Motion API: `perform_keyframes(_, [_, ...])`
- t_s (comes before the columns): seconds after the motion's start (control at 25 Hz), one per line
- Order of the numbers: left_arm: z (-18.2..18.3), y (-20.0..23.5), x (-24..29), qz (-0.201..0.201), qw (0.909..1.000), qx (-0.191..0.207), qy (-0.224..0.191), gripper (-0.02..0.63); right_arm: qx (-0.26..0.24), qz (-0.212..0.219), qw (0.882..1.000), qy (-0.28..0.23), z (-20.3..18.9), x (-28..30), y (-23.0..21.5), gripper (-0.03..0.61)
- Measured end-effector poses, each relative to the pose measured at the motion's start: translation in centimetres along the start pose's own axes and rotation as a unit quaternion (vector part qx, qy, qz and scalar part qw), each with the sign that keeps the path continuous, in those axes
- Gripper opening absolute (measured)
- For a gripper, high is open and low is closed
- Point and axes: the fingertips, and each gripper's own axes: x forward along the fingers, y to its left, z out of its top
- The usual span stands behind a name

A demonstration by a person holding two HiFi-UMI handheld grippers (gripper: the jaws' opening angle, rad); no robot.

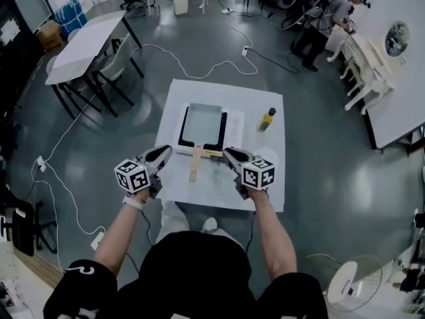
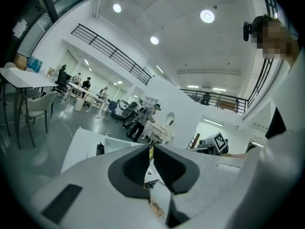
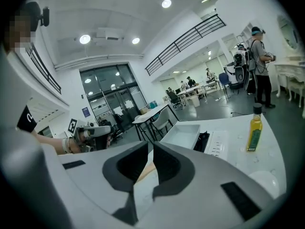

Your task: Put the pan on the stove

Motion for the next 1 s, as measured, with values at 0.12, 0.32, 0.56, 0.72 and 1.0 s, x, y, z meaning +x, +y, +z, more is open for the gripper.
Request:
perform_keyframes(0.12, [-0.6,-0.6,-0.5,0.006,1.0000,0.005,-0.002,0.017,-0.006,-0.005,1.000,-0.002,-0.4,-0.8,0.3,0.021])
perform_keyframes(0.32, [-1.4,-1.5,-1.3,0.016,0.9998,0.007,-0.006,0.006,-0.015,-0.016,1.000,-0.013,-0.7,-2.5,0.8,0.012])
perform_keyframes(0.56, [-1.9,-2.4,-1.5,0.023,0.9996,0.012,-0.008,0.000,-0.030,-0.028,0.999,-0.023,-1.2,-3.9,1.1,0.006])
perform_keyframes(0.72, [-2.3,-3.1,-1.6,0.022,0.9996,0.016,-0.005,0.000,-0.033,-0.031,0.999,-0.024,-1.7,-4.5,1.4,0.003])
perform_keyframes(1.0, [-3.0,-4.0,-1.7,0.020,0.9996,0.021,0.003,-0.002,-0.043,-0.035,0.998,-0.021,-2.3,-5.1,1.6,-0.003])
